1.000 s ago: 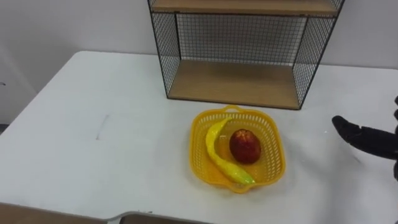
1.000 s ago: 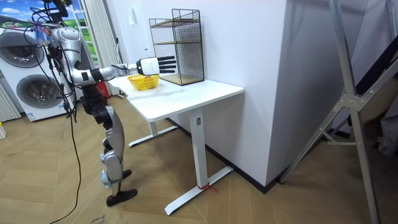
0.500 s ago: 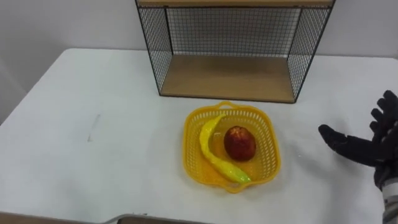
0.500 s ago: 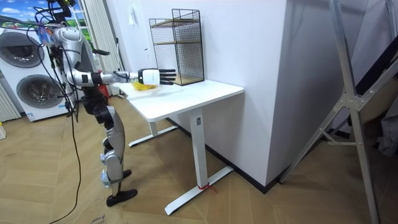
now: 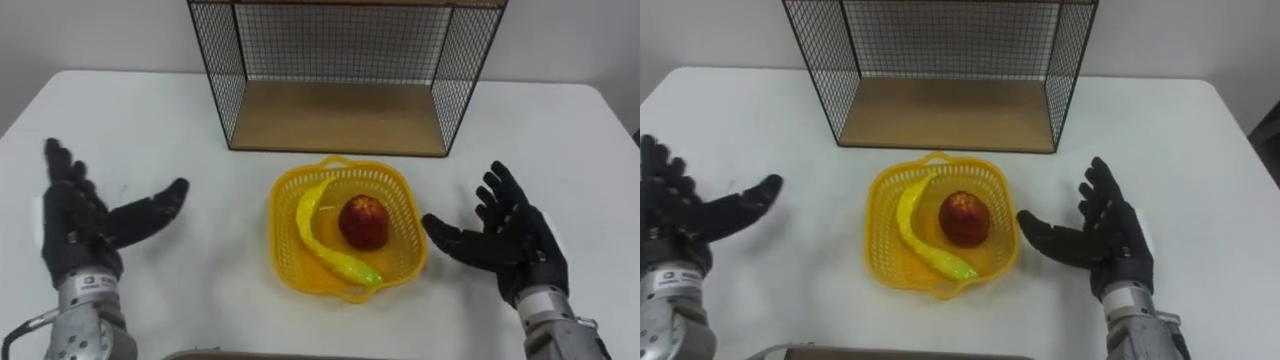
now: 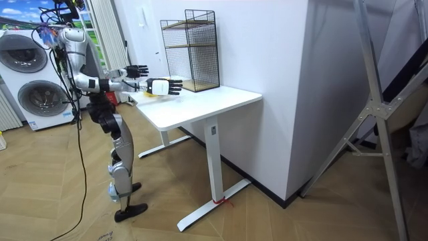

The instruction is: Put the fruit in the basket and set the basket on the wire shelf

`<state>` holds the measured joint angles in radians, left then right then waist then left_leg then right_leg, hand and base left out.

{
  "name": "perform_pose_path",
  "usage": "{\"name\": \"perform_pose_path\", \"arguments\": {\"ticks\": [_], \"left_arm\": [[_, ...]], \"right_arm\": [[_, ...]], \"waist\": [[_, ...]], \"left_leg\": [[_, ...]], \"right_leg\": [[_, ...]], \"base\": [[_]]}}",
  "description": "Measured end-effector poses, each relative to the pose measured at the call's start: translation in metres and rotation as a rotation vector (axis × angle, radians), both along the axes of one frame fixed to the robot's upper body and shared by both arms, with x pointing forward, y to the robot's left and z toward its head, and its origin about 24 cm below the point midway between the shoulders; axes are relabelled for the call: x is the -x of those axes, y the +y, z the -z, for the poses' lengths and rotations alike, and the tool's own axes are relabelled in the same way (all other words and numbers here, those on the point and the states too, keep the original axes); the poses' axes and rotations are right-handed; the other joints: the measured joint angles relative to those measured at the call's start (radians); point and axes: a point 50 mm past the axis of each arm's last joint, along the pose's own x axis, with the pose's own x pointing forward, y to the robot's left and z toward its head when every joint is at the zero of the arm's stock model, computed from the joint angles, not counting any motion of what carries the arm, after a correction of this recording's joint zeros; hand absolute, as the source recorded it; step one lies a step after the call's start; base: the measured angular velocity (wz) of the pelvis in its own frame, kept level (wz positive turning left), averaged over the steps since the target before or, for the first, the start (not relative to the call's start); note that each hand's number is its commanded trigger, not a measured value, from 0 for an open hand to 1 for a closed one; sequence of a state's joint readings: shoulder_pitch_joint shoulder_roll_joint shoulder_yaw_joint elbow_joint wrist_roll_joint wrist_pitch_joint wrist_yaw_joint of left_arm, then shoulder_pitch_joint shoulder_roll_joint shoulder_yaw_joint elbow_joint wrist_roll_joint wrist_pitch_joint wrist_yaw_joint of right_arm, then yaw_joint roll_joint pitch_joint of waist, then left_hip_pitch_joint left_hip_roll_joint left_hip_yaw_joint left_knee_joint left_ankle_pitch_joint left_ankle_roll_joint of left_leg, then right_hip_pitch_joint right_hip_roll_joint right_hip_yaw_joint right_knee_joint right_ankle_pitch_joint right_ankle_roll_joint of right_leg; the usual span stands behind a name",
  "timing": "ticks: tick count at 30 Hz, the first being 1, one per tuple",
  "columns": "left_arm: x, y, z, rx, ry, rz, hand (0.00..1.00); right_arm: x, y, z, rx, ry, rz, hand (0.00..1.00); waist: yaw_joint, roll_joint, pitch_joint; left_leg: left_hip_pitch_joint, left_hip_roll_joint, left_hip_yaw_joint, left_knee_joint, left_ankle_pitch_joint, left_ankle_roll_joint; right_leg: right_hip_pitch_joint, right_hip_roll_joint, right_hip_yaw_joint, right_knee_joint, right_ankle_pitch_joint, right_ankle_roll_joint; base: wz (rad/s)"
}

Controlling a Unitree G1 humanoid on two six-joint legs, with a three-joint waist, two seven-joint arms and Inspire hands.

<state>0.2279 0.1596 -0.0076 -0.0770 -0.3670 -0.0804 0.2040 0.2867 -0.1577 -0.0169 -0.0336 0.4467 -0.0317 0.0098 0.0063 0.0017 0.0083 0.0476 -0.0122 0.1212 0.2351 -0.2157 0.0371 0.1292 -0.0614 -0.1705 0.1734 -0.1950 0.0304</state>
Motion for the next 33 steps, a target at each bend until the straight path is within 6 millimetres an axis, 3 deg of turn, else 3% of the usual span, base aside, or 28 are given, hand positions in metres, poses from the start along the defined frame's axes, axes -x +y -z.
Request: {"name": "perform_pose_path", "arguments": {"ticks": [7,9,13,21,33], "left_arm": [[0.003,-0.013,0.031,0.137,0.098,0.109,0.00],[0.003,-0.016,0.032,0.157,0.093,0.134,0.00],[0.003,-0.018,0.031,0.161,0.086,0.165,0.00],[0.003,-0.021,0.032,0.170,0.080,0.199,0.00],[0.004,-0.028,0.033,0.194,0.079,0.231,0.00]], "right_arm": [[-0.001,0.005,0.010,-0.133,0.012,0.020,0.00],[-0.002,0.007,0.010,-0.142,0.008,0.012,0.00],[-0.003,0.012,0.010,-0.151,0.008,-0.014,0.00],[-0.003,0.015,0.010,-0.165,-0.001,-0.051,0.00],[-0.003,0.019,0.011,-0.181,-0.002,-0.071,0.00]], "waist": [[-0.029,0.001,0.0038],[-0.030,-0.004,0.0078],[-0.030,-0.005,0.0084],[-0.029,-0.002,0.0009],[-0.028,0.000,-0.0002]], "left_leg": [[0.000,0.004,0.013,0.000,0.000,0.000],[-0.002,0.008,0.019,-0.001,0.000,0.000],[-0.003,0.016,0.033,-0.002,0.000,0.000],[-0.001,0.020,0.042,-0.001,0.000,-0.001],[0.003,0.017,0.044,-0.002,0.000,-0.001]], "right_leg": [[-0.010,0.002,0.015,0.010,0.000,0.000],[-0.017,0.005,0.025,0.015,0.000,-0.001],[-0.021,0.007,0.033,0.016,0.003,-0.004],[-0.025,0.010,0.039,0.016,0.005,-0.007],[-0.024,0.011,0.041,0.015,0.005,-0.007]], "base": [[-0.05],[-0.12],[-0.10],[-0.02],[0.00]]}}
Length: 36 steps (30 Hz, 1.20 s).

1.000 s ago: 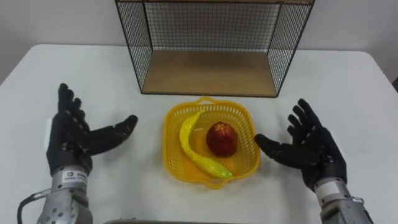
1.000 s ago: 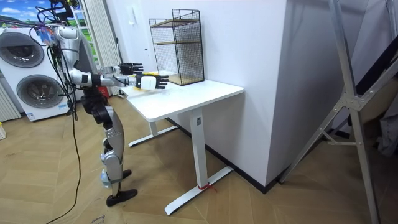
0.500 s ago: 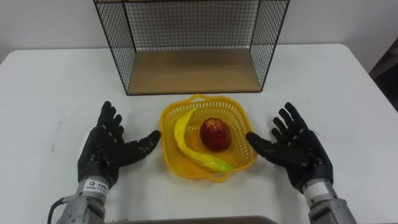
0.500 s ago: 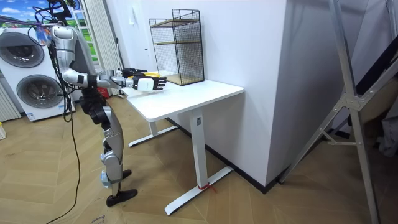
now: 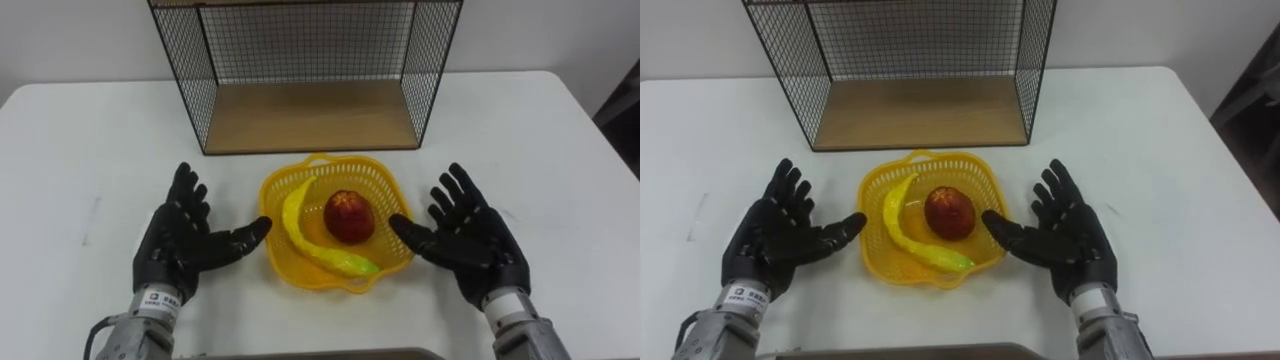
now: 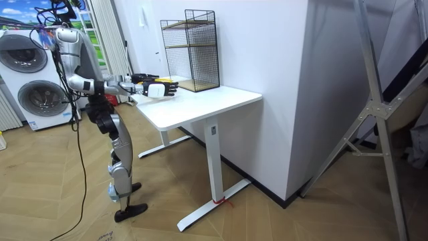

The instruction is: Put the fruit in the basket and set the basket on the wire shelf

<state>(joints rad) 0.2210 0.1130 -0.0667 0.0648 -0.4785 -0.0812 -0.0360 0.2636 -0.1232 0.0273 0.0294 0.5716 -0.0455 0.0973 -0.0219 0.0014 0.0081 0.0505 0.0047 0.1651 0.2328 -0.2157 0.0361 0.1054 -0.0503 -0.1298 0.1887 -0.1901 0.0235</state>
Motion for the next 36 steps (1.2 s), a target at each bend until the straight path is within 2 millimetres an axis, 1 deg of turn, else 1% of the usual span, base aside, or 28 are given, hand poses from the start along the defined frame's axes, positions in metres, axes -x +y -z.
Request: {"name": "perform_pose_path", "arguments": {"ticks": [4,8,10,14,17,22,25,30,33,36], "left_arm": [[0.003,-0.004,0.004,0.031,0.011,0.022,0.00],[0.006,-0.009,0.005,0.102,0.009,0.054,0.00],[0.006,-0.009,0.005,0.151,0.007,0.040,0.00],[0.007,-0.008,0.005,0.268,0.006,0.007,0.00],[0.007,-0.008,0.006,0.308,0.006,-0.005,0.00],[0.006,-0.013,0.005,0.310,-0.001,0.029,0.00],[0.007,-0.022,0.005,0.324,-0.002,0.080,0.00],[0.010,-0.044,0.005,0.245,-0.005,0.231,0.00],[0.010,-0.049,0.005,0.237,-0.008,0.260,0.00],[0.010,-0.050,0.004,0.235,-0.014,0.264,0.00]], "right_arm": [[0.000,0.005,0.002,-0.018,0.003,-0.026,0.00],[0.001,0.007,0.005,-0.026,0.012,-0.046,0.00],[0.002,0.008,0.009,-0.034,0.028,-0.048,0.00],[0.001,0.011,0.010,-0.051,0.026,-0.058,0.00],[0.002,0.012,0.012,-0.054,0.030,-0.068,0.00],[-0.001,0.014,0.010,-0.057,0.019,-0.080,0.00],[-0.003,0.018,0.009,-0.063,0.010,-0.095,0.00],[-0.007,0.036,0.009,-0.073,0.006,-0.168,0.00],[-0.009,0.037,0.008,-0.074,-0.001,-0.176,0.00],[-0.011,0.039,0.006,-0.078,-0.008,-0.182,0.00]], "waist": [[0.000,0.000,0.0001],[0.000,-0.002,-0.0002],[0.001,-0.006,-0.0005],[0.001,-0.013,0.0005],[0.000,-0.019,0.0005],[-0.002,-0.018,0.0011],[-0.001,-0.017,0.0011],[0.000,-0.016,0.0019],[0.001,-0.013,0.0034],[0.002,-0.010,0.0048]], "left_leg": [[0.011,-0.001,-0.001,-0.006,0.000,0.000],[0.014,-0.001,-0.002,-0.009,0.000,-0.001],[0.015,-0.001,-0.003,-0.009,0.000,-0.001],[0.015,0.000,-0.002,-0.010,0.000,-0.001],[0.015,0.001,-0.001,-0.009,0.000,-0.001],[0.007,0.000,-0.001,-0.006,0.000,-0.001],[0.001,0.000,-0.001,-0.006,0.000,-0.001],[-0.006,0.000,-0.001,-0.003,0.000,-0.001],[-0.010,0.000,-0.001,-0.003,0.000,-0.001],[-0.021,0.000,-0.001,0.002,0.000,-0.001]], "right_leg": [[0.008,0.001,0.000,-0.001,0.000,0.000],[0.010,0.001,0.000,-0.001,0.000,0.000],[0.010,0.001,-0.001,-0.001,0.000,0.000],[0.011,0.000,-0.001,-0.001,0.000,0.000],[0.010,0.000,-0.002,-0.001,0.000,0.000],[-0.001,0.000,-0.004,0.000,0.000,0.000],[-0.002,0.001,-0.002,0.001,0.000,0.000],[-0.009,0.001,0.002,0.001,0.000,0.000],[-0.014,0.001,0.002,0.002,0.000,0.000],[-0.024,0.001,0.002,0.005,0.000,0.000]], "base": [[0.00],[0.00],[0.00],[0.00],[0.00],[0.00],[0.00],[-0.01],[0.00],[0.00]]}}
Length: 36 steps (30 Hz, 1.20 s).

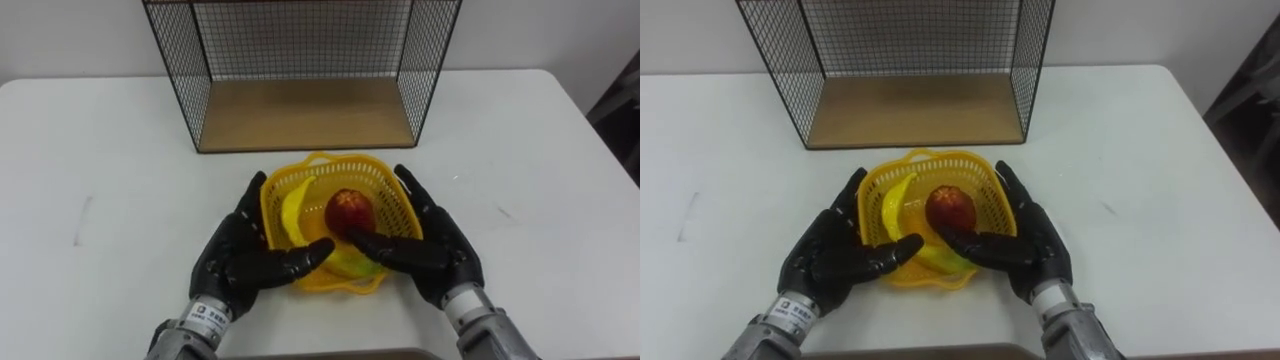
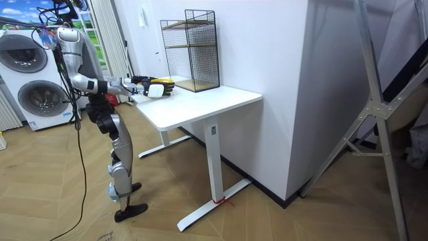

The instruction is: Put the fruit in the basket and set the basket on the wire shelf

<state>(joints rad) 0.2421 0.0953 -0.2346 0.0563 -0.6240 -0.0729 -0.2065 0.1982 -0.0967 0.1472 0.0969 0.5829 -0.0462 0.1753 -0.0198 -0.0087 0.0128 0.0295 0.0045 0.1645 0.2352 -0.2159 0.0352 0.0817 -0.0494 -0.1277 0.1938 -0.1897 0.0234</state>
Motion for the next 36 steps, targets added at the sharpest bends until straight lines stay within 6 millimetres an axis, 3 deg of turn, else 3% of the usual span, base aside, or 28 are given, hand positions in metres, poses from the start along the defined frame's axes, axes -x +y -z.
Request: {"name": "perform_pose_path", "arguments": {"ticks": [22,36], "left_arm": [[-0.004,-0.005,-0.003,-0.039,-0.006,-0.033,0.00],[-0.022,-0.006,-0.027,-0.058,-0.094,-0.149,0.00]], "right_arm": [[-0.009,0.010,-0.004,-0.003,-0.023,-0.001,0.00],[-0.026,0.026,-0.021,-0.023,-0.105,-0.019,0.00]], "waist": [[-0.001,-0.009,0.0055],[0.002,-0.013,0.0063]], "left_leg": [[-0.006,0.000,-0.001,-0.001,0.000,0.000],[0.003,0.001,0.010,0.001,0.000,0.000]], "right_leg": [[-0.012,-0.001,-0.013,0.010,0.000,0.000],[-0.005,-0.001,-0.012,0.011,0.000,0.000]], "base": [[0.00],[0.00]]}}
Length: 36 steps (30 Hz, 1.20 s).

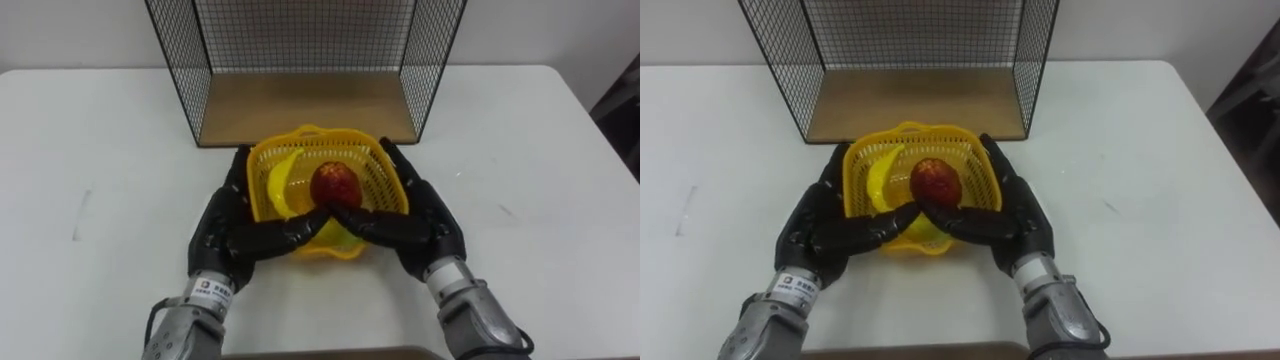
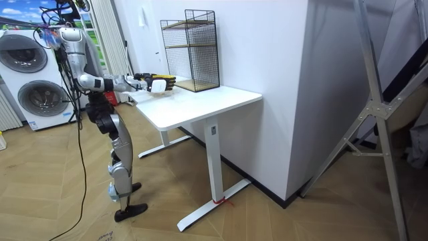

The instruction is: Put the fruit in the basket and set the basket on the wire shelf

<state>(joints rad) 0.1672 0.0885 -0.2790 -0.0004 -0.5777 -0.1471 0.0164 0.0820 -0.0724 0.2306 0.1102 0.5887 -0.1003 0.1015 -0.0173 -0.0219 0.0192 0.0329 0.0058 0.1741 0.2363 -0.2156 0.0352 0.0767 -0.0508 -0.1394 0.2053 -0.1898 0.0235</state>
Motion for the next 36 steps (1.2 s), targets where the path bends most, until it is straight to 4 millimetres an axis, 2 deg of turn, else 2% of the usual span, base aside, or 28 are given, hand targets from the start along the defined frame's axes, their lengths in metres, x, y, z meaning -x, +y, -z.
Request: {"name": "perform_pose_path", "arguments": {"ticks": [6,11,14,31,33,36], "left_arm": [[-0.008,-0.001,-0.009,0.005,-0.038,-0.017,0.00],[-0.016,-0.006,-0.031,0.042,-0.128,-0.039,0.00],[-0.018,-0.011,-0.039,0.084,-0.157,-0.064,0.00],[-0.021,-0.014,-0.044,0.109,-0.173,-0.092,0.00],[-0.021,-0.014,-0.044,0.110,-0.173,-0.091,0.00],[-0.021,-0.014,-0.044,0.110,-0.172,-0.097,0.00]], "right_arm": [[-0.006,0.006,-0.009,-0.018,-0.024,0.036,0.00],[-0.009,0.006,-0.034,-0.036,-0.129,0.071,0.00],[-0.010,0.007,-0.042,-0.054,-0.170,0.092,0.00],[-0.013,0.010,-0.048,-0.082,-0.200,0.112,0.00],[-0.013,0.010,-0.048,-0.086,-0.199,0.113,0.00],[-0.014,0.010,-0.048,-0.133,-0.189,0.121,0.00]], "waist": [[-0.003,-0.001,-0.0006],[-0.002,-0.001,-0.0009],[-0.001,-0.003,-0.0025],[-0.001,-0.005,-0.0029],[-0.001,-0.004,-0.0025],[0.004,-0.008,-0.0006]], "left_leg": [[-0.003,0.000,0.000,0.003,0.000,0.000],[0.003,0.000,0.000,0.000,0.000,0.000],[0.013,0.000,0.001,-0.001,0.000,0.000],[0.013,0.003,-0.005,0.014,0.000,0.000],[0.008,0.007,-0.013,0.030,-0.007,-0.001],[-0.010,0.027,-0.013,0.103,-0.042,-0.005]], "right_leg": [[0.000,-0.001,-0.001,0.000,0.000,0.000],[0.006,-0.001,-0.002,-0.001,0.000,0.000],[0.014,-0.001,-0.002,-0.002,0.000,0.000],[0.022,0.000,-0.009,0.005,0.000,0.000],[0.018,0.002,-0.013,0.020,-0.001,0.001],[0.008,0.010,-0.012,0.071,-0.022,-0.004]], "base": [[0.00],[0.00],[0.00],[0.01],[0.06],[-0.01]]}}
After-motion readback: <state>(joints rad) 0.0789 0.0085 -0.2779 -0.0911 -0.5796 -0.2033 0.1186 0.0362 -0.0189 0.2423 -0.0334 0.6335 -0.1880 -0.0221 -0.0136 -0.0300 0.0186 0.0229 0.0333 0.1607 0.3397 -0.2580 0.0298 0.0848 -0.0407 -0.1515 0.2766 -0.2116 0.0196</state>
